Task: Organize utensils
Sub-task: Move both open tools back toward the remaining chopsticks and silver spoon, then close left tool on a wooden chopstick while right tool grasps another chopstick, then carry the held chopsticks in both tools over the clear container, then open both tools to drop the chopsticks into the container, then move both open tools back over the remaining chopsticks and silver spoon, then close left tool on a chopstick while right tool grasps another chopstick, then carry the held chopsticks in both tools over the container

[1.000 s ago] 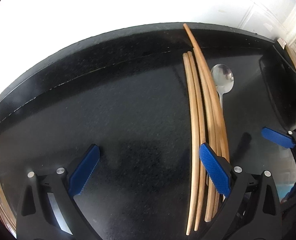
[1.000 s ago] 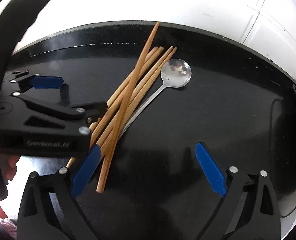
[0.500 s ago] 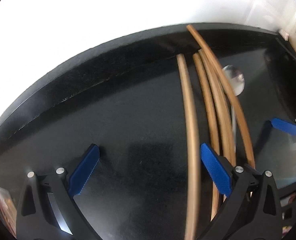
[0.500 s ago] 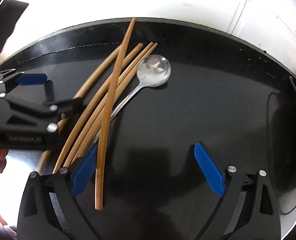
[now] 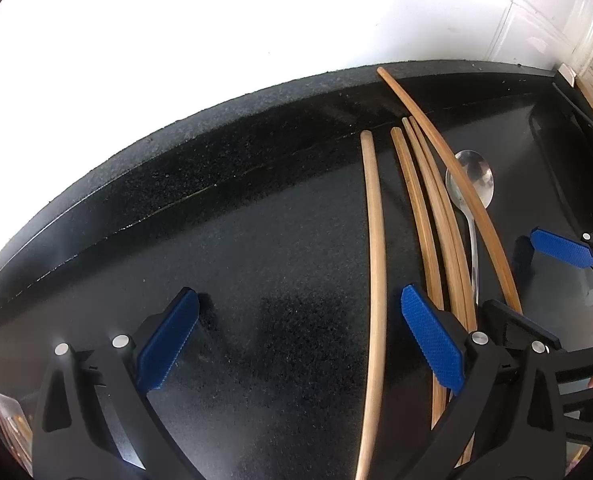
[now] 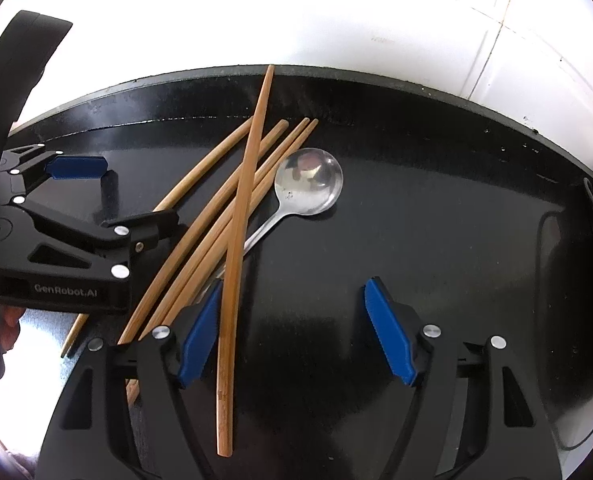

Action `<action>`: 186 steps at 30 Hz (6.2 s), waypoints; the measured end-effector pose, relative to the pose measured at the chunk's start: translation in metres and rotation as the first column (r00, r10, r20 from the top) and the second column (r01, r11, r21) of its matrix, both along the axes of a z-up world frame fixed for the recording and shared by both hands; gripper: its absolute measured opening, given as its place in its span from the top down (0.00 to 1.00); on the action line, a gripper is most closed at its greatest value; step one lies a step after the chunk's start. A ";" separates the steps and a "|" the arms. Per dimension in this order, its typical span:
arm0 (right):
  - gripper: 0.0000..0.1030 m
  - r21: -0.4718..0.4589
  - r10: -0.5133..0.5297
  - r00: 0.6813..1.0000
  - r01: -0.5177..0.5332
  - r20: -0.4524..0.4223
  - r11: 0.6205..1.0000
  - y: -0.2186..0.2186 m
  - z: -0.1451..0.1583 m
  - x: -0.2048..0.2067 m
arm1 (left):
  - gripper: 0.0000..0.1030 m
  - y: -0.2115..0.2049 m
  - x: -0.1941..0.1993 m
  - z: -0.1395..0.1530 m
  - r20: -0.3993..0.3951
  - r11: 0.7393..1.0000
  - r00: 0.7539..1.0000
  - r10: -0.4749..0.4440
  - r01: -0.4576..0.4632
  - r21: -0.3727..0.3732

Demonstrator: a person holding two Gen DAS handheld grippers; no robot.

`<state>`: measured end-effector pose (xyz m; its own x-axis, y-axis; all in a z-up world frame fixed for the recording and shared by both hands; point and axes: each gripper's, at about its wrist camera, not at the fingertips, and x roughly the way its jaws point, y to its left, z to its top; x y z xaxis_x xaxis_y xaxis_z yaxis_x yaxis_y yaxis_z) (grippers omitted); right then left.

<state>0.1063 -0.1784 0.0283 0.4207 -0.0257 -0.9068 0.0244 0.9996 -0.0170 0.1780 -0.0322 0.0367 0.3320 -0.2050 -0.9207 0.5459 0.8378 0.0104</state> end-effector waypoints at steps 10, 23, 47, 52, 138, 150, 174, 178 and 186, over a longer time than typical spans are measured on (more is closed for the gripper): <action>0.93 0.120 -0.008 1.000 0.011 -0.019 0.993 -0.001 0.025 -0.019 | 0.95 0.023 -0.029 0.028 -0.044 0.990 0.999 0.002 -0.008 -0.144; 0.93 0.254 0.124 0.992 -0.120 0.003 0.960 0.068 0.074 -0.086 | 0.95 0.121 -0.111 0.105 0.033 0.965 0.992 0.122 -0.111 -0.239; 0.93 0.354 0.521 0.846 -0.525 0.114 0.774 0.408 0.134 -0.069 | 0.95 0.465 -0.166 0.180 0.096 0.784 0.826 0.556 -0.482 -0.392; 0.93 0.353 0.486 0.869 -0.486 0.097 0.799 0.422 0.130 -0.064 | 0.95 0.477 -0.159 0.177 0.083 0.798 0.849 0.522 -0.452 -0.399; 0.08 0.034 -0.143 0.980 0.149 -0.137 0.988 0.006 -0.009 -0.008 | 0.06 -0.011 -0.038 0.021 -0.115 0.997 0.992 -0.052 0.044 -0.071; 0.08 0.015 -0.106 0.987 0.108 -0.124 0.994 0.018 -0.011 0.000 | 0.06 -0.028 -0.032 0.007 -0.059 0.996 0.995 -0.078 0.080 0.032; 0.93 0.109 -0.074 0.995 0.082 -0.072 0.991 0.011 -0.005 -0.023 | 0.93 -0.014 -0.021 0.023 -0.035 0.994 0.996 -0.086 0.083 -0.078; 0.93 0.124 -0.069 0.998 0.069 -0.009 0.990 0.015 0.020 -0.042 | 0.94 -0.004 -0.037 0.043 0.015 0.993 0.997 -0.077 0.078 -0.091; 0.93 0.200 0.010 0.999 -0.020 0.049 0.980 0.051 0.064 -0.079 | 0.95 0.057 -0.070 0.103 0.119 0.986 0.992 0.028 -0.008 -0.169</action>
